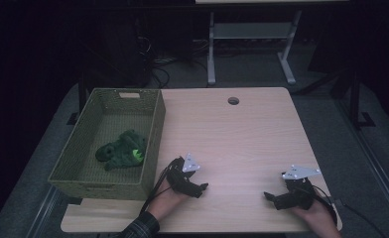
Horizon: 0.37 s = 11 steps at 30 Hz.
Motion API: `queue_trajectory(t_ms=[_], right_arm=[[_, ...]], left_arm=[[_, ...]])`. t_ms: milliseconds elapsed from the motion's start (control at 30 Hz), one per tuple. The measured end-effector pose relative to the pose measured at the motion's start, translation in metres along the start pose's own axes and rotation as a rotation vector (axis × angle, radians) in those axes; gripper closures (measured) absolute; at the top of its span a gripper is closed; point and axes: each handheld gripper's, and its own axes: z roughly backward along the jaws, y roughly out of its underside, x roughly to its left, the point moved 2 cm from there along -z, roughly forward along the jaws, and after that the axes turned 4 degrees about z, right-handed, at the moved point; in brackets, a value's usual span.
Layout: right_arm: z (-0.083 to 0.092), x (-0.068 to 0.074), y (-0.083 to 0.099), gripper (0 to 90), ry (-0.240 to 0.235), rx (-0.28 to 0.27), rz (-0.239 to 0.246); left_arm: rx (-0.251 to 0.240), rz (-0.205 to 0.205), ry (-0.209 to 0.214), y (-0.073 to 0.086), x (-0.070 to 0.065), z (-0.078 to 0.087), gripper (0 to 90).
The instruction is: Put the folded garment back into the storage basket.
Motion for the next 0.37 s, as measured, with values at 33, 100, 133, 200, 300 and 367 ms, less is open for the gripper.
queue_trajectory(t_ms=[33, 100, 133, 200, 300, 367], right_arm=[[0.0000, 0.0000, 0.0000, 0.0, 0.000, 0.000, 0.000], [0.0000, 0.0000, 0.0000, 0.0, 0.000, 0.000, 0.000], [0.0000, 0.0000, 0.0000, 0.0, 0.000, 0.000, 0.000], [0.0000, 0.0000, 0.0000, 0.0, 0.000, 0.000, 0.000], [0.0000, 0.0001, 0.0000, 0.0, 0.000, 0.000, 0.000], [0.0000, 0.0000, 0.0000, 0.0, 0.000, 0.000, 0.000]], left_arm=[[-0.016, -0.002, 0.003, 0.0015, 0.0004, -0.0002, 12.4], [-0.018, -0.002, 0.006, 0.0015, 0.0006, -0.0003, 12.4], [-0.018, -0.002, 0.006, 0.0016, 0.0006, -0.0003, 12.4], [-0.017, -0.002, 0.006, 0.0016, 0.0007, -0.0002, 12.4], [-0.017, -0.002, 0.007, 0.0015, 0.0007, -0.0002, 12.5], [-0.017, -0.002, 0.007, 0.0015, 0.0007, -0.0003, 12.5]])
